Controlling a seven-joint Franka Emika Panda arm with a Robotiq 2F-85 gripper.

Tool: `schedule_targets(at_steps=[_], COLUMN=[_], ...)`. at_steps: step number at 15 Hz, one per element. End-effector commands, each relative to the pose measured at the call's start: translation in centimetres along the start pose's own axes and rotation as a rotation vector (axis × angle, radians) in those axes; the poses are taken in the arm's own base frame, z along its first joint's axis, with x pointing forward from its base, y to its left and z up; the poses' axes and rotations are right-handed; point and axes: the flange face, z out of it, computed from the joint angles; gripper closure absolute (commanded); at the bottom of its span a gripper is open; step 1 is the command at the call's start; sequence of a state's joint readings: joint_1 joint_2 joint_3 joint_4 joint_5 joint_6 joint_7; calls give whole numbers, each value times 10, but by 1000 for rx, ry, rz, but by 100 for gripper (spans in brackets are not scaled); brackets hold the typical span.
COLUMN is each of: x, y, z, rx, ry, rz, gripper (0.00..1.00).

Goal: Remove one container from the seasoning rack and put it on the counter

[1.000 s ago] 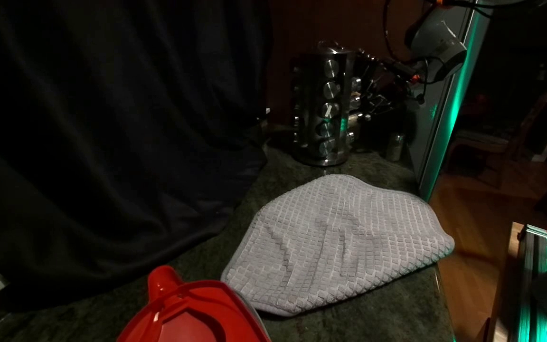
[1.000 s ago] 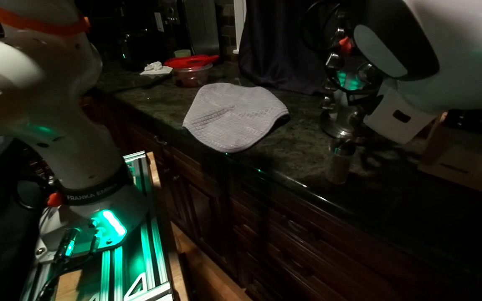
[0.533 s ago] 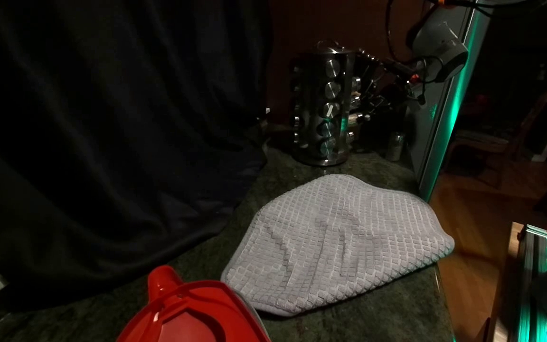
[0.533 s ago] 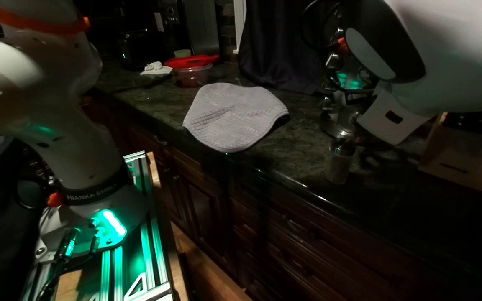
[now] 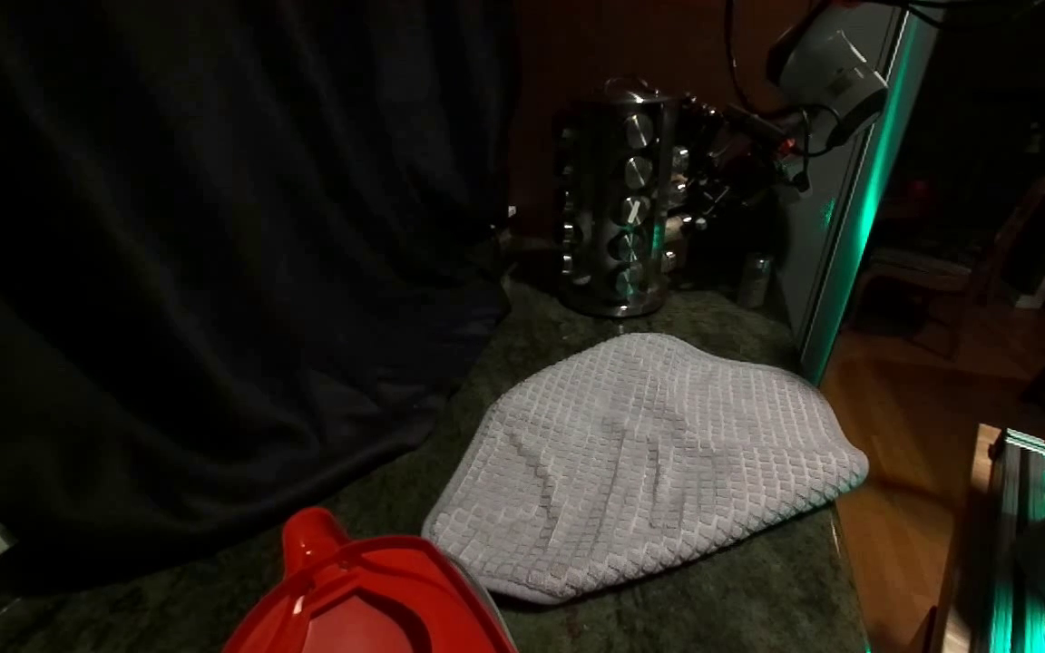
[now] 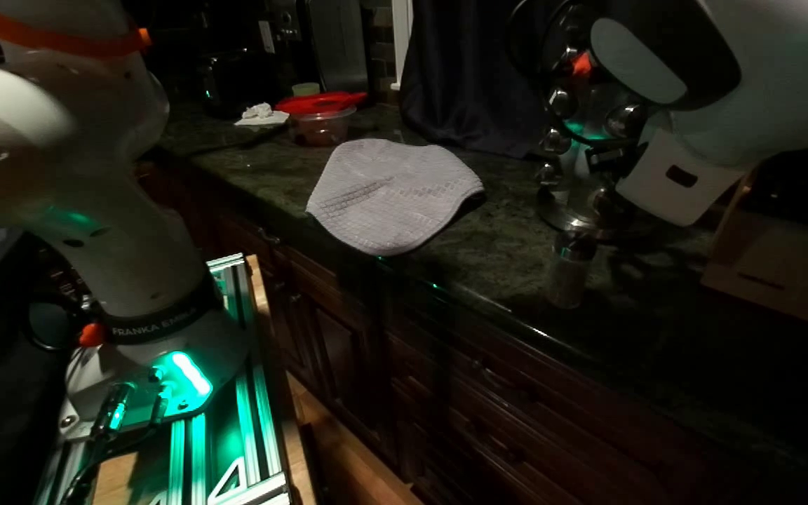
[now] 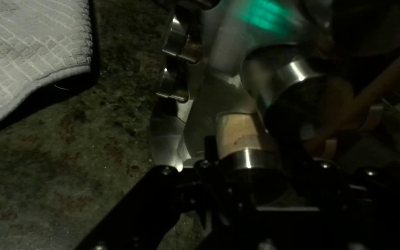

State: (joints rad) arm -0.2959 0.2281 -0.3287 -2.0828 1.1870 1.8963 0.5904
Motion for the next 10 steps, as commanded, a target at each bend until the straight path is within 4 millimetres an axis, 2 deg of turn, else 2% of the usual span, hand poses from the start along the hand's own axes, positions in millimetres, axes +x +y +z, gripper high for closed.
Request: schedule_targets(at_steps=[1, 7, 10], x=[-3, -1, -4], y=[-8, -5, -6], z=[-6, -8, -11], rx=[7, 21, 9], ry=[13, 4, 16], rz=[34, 125, 102], gripper=[76, 76, 76])
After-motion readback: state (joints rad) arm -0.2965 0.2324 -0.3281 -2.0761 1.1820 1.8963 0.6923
